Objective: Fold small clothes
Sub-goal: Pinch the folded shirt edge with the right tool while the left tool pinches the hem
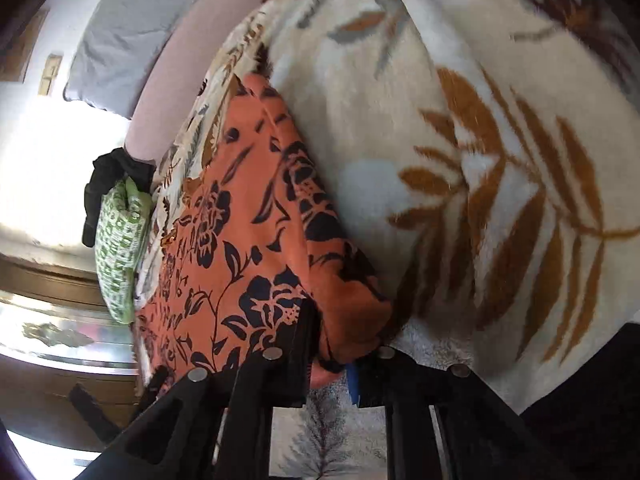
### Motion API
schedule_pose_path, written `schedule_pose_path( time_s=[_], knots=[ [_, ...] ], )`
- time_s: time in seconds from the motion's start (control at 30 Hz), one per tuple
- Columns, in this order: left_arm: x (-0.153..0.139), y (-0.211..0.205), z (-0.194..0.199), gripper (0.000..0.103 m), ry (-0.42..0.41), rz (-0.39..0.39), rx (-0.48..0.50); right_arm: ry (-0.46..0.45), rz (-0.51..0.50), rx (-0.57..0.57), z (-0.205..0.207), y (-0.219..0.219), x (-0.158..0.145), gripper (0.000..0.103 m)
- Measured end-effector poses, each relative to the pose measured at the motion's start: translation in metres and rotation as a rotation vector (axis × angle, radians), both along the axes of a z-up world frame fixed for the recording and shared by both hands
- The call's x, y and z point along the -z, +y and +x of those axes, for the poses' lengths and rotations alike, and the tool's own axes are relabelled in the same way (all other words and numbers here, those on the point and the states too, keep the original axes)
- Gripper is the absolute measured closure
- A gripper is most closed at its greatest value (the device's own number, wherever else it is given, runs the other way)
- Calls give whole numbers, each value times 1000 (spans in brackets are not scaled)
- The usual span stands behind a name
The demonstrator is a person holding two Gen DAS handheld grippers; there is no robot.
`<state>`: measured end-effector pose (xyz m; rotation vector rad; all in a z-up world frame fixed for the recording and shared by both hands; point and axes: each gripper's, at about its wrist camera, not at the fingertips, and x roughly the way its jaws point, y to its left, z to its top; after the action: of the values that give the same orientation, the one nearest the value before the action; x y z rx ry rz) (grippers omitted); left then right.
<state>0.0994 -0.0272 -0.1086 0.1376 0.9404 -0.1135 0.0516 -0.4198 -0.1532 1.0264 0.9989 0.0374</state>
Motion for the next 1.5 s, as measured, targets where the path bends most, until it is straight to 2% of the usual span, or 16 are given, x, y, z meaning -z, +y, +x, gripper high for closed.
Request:
schedule_pose_path(
  time_s=[0.13, 0.17, 0.33, 0.6, 0.63, 0.67, 0.8, 0.9, 0.93, 0.97, 1.1, 1.27, 1.37, 1.4, 1.43, 1.5],
  knots=[
    [1, 3, 0, 20, 3, -18, 1, -52, -135, 6, -8, -16, -41, 31],
    [2, 4, 1, 20, 3, -23, 2, -82, -152, 4, -3, -22, -51, 28],
    [4, 2, 1, 18, 2, -31, 0, -195, -70, -178, 80, -31, -66, 28],
    [5, 5, 4, 16, 7, -50, 13, -60, -115, -287, 205, -21, -18, 30],
    [5, 6, 4, 16, 6, -54, 14, -67, -140, -340, 210, -10, -22, 43],
    [5, 7, 4, 15, 5, -59, 15, -52, -192, -379, 213, 0, -24, 70],
    [5, 7, 6, 14, 11, -67, 17, -40, -443, -314, 216, 8, -34, 83],
    [-14, 23, 4, 14, 23, -152, 1, -12, -452, -264, 213, 3, -25, 68],
    [-23, 35, 2, 14, 9, -196, -26, -16, -459, -278, 209, 7, -31, 51],
    [-34, 50, -3, 14, -5, -240, -56, -17, -473, -295, 204, 11, -37, 23],
    [-53, 118, -27, 14, -39, -368, -178, -101, -594, -263, 163, 21, -82, 20],
    [-23, 175, -36, 16, 93, -534, -286, -241, -353, -409, 111, 66, -113, 19],
    [-5, 176, -36, 22, 155, -616, -279, -245, -255, -516, 91, 102, -102, 19],
    [3, 174, -34, 39, 185, -626, -274, -238, -256, -547, 86, 113, -94, 19],
    [14, 174, -32, 78, 235, -610, -290, -221, -263, -569, 84, 122, -83, 19],
    [19, 181, -33, 86, 263, -657, -313, -141, -266, -585, 87, 130, -56, 19]
  ],
)
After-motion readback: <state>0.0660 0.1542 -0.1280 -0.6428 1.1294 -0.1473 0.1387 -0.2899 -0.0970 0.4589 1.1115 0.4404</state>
